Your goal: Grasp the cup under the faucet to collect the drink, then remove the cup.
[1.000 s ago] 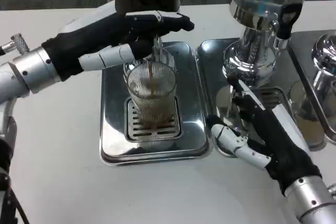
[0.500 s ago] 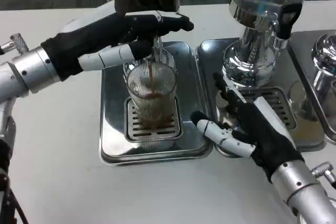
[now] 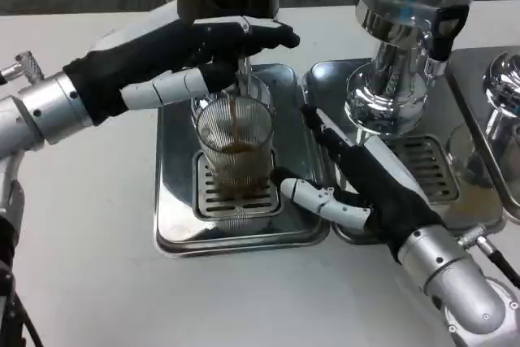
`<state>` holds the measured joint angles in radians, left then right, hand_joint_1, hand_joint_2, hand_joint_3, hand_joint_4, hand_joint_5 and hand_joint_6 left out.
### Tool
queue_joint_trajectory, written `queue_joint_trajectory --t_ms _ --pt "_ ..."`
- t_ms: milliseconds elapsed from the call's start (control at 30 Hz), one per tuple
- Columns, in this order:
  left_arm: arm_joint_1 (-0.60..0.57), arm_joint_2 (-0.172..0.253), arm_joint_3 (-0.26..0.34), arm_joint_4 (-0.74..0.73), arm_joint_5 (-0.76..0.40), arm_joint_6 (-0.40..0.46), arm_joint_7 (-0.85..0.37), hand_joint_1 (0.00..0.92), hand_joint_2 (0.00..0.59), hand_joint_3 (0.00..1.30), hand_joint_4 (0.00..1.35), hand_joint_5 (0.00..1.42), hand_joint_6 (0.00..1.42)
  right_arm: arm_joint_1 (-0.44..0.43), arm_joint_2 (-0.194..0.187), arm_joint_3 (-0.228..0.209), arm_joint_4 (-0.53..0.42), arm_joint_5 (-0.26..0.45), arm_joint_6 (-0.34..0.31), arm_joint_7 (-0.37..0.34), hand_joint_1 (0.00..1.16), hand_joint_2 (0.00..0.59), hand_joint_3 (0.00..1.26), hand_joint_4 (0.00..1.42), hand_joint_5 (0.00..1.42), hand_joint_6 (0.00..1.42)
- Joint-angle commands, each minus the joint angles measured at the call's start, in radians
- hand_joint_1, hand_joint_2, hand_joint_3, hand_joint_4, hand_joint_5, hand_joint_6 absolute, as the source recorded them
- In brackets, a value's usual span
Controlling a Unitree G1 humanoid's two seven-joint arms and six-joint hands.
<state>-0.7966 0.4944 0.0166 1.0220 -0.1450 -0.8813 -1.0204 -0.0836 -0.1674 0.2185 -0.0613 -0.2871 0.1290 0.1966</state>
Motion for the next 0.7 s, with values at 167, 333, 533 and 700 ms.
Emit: queue_joint_trajectory --t_ms 167,333,533,700 --pt "0.022 0.01 -0.016 -0.001 0.027 -0.01 -0.011 0.0 0.118 0.25 0.11 0.12 0.13 -0.055 0.013 0.003 0.055 0.011 0.0 -0.003 0.51 0.246 0.0 0.0 0.0 0.0" --pt "0.024 0.013 -0.014 -0.003 0.026 -0.009 -0.009 0.0 0.119 0.25 0.11 0.12 0.13 -0.082 0.02 0.005 0.08 0.018 -0.005 -0.001 0.51 0.246 0.0 0.0 0.0 0.0" --pt "0.028 0.014 -0.014 -0.005 0.027 -0.011 -0.008 0.0 0.119 0.25 0.11 0.12 0.13 -0.121 0.03 0.008 0.117 0.017 -0.012 -0.004 0.51 0.246 0.0 0.0 0.0 0.0" --pt "0.029 0.014 -0.011 -0.01 0.022 -0.005 -0.009 0.0 0.119 0.25 0.11 0.12 0.13 -0.14 0.035 0.008 0.141 0.018 -0.015 -0.004 0.51 0.246 0.0 0.0 0.0 0.0"
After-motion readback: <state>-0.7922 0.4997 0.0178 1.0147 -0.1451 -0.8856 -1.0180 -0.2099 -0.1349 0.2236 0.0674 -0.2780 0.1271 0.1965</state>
